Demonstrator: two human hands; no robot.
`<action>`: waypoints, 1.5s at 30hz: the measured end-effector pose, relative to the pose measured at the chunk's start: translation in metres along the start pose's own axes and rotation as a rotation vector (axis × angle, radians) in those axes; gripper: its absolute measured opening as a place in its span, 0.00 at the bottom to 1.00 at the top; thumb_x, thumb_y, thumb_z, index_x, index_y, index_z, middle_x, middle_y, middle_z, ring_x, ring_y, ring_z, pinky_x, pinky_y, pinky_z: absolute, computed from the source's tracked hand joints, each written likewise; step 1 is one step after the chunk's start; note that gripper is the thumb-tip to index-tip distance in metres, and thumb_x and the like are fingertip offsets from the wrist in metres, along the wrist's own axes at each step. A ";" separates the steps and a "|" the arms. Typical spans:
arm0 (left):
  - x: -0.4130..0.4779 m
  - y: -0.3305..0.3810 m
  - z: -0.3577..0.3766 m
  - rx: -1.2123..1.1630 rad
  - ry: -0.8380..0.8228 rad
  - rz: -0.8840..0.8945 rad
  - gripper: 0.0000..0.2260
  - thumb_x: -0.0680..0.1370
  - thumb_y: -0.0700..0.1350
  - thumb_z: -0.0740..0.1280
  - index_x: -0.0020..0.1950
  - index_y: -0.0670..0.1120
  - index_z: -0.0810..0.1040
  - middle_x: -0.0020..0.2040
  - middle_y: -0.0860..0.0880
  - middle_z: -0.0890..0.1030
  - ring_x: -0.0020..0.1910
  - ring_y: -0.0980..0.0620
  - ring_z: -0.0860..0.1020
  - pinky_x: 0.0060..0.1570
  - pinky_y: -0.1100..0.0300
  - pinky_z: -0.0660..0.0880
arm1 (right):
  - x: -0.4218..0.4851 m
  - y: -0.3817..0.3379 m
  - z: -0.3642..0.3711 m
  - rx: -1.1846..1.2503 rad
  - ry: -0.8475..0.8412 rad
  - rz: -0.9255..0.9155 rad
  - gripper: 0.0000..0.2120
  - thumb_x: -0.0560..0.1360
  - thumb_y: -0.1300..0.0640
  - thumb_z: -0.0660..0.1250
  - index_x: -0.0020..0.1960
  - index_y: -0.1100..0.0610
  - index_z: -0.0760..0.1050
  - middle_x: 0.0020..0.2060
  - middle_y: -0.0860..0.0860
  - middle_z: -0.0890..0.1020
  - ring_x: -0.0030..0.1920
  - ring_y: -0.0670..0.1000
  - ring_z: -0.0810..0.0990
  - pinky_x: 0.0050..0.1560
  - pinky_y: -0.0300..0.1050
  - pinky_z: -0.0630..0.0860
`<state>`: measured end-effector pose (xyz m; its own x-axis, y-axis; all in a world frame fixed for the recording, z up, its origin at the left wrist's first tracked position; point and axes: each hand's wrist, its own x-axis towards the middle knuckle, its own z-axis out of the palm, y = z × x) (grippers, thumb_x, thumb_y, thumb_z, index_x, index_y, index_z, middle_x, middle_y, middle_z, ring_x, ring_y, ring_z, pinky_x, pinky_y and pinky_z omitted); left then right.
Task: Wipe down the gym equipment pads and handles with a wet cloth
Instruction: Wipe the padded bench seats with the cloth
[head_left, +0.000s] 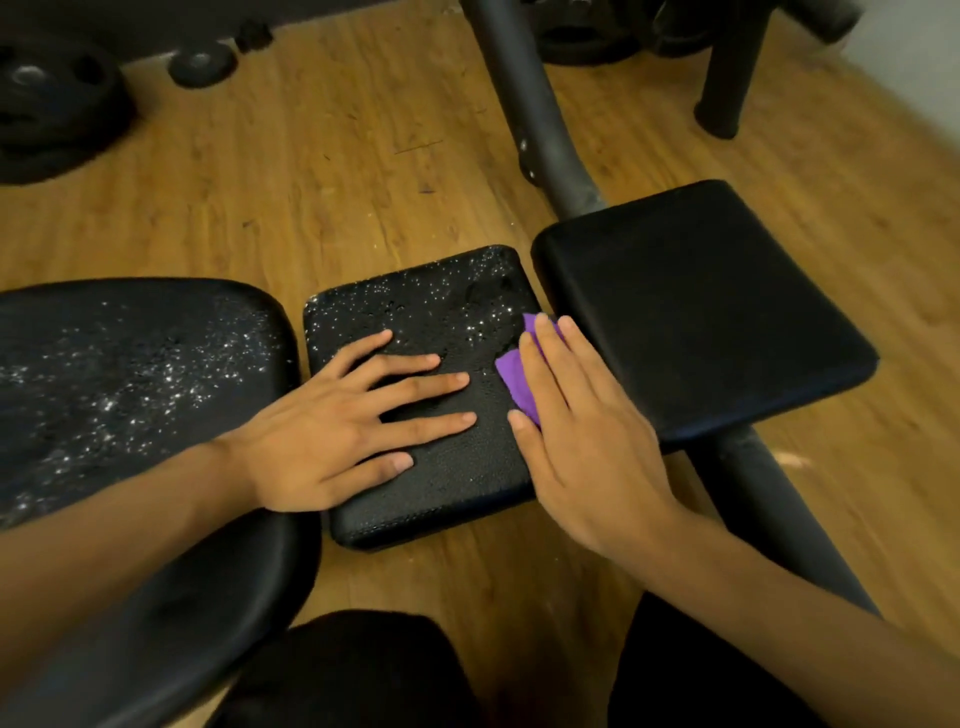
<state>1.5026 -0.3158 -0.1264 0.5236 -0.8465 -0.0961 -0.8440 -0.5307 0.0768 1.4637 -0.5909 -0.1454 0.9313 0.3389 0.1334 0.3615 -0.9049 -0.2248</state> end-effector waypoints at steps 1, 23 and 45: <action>0.001 0.001 -0.001 0.001 -0.008 -0.008 0.24 0.86 0.54 0.51 0.84 0.56 0.59 0.85 0.52 0.57 0.83 0.46 0.56 0.78 0.32 0.52 | 0.007 -0.001 0.001 0.028 -0.008 0.017 0.32 0.84 0.44 0.46 0.81 0.61 0.56 0.81 0.58 0.60 0.82 0.57 0.55 0.80 0.55 0.58; 0.000 0.011 -0.008 0.109 -0.085 -0.071 0.26 0.86 0.56 0.48 0.85 0.54 0.56 0.84 0.48 0.58 0.82 0.39 0.58 0.77 0.30 0.53 | 0.122 0.001 0.008 0.274 -0.195 0.130 0.36 0.85 0.40 0.49 0.83 0.60 0.43 0.83 0.58 0.43 0.82 0.55 0.37 0.80 0.52 0.45; -0.005 0.016 -0.006 0.101 -0.010 -0.329 0.35 0.79 0.66 0.56 0.83 0.53 0.62 0.81 0.43 0.65 0.79 0.37 0.63 0.75 0.32 0.58 | 0.035 -0.016 -0.014 0.197 -0.168 0.206 0.51 0.73 0.22 0.50 0.84 0.53 0.43 0.79 0.57 0.54 0.77 0.57 0.56 0.74 0.51 0.63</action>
<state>1.4870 -0.3203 -0.1189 0.7690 -0.6299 -0.1091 -0.6375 -0.7682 -0.0583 1.4902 -0.5681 -0.1234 0.9742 0.2063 -0.0918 0.1510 -0.8973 -0.4147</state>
